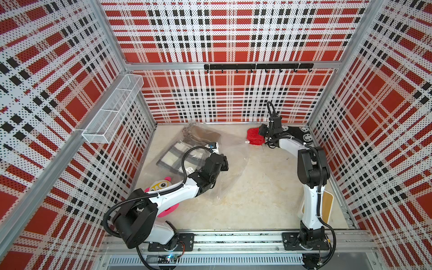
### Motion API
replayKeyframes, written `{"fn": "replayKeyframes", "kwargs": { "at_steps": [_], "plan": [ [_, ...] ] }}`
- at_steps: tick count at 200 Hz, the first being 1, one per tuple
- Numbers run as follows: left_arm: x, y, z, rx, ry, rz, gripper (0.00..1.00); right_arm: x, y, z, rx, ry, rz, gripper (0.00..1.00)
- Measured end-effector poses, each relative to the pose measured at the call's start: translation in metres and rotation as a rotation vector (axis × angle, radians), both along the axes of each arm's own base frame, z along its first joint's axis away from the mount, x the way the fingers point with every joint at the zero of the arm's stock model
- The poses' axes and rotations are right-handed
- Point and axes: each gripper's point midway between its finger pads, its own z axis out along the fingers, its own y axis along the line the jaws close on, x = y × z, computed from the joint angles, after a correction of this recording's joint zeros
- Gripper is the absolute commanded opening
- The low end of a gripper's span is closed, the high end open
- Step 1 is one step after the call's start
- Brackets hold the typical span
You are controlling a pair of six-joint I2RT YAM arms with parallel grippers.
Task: Take the scarf out of the vacuum bag
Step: Place the scarf at the center of the board.
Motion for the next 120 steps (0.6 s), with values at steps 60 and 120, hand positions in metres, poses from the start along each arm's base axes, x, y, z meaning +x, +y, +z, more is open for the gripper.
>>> {"fn": "replayKeyframes", "kwargs": {
  "at_steps": [60, 120],
  "plan": [
    [-0.001, -0.001, 0.0, 0.0, 0.0, -0.003, 0.0, 0.033, 0.014, -0.009, -0.004, -0.005, 0.032, 0.35],
    [-0.001, -0.001, 0.0, 0.001, 0.001, -0.003, 0.0, 0.042, 0.022, -0.075, -0.006, 0.103, 0.058, 0.33]
  ]
}}
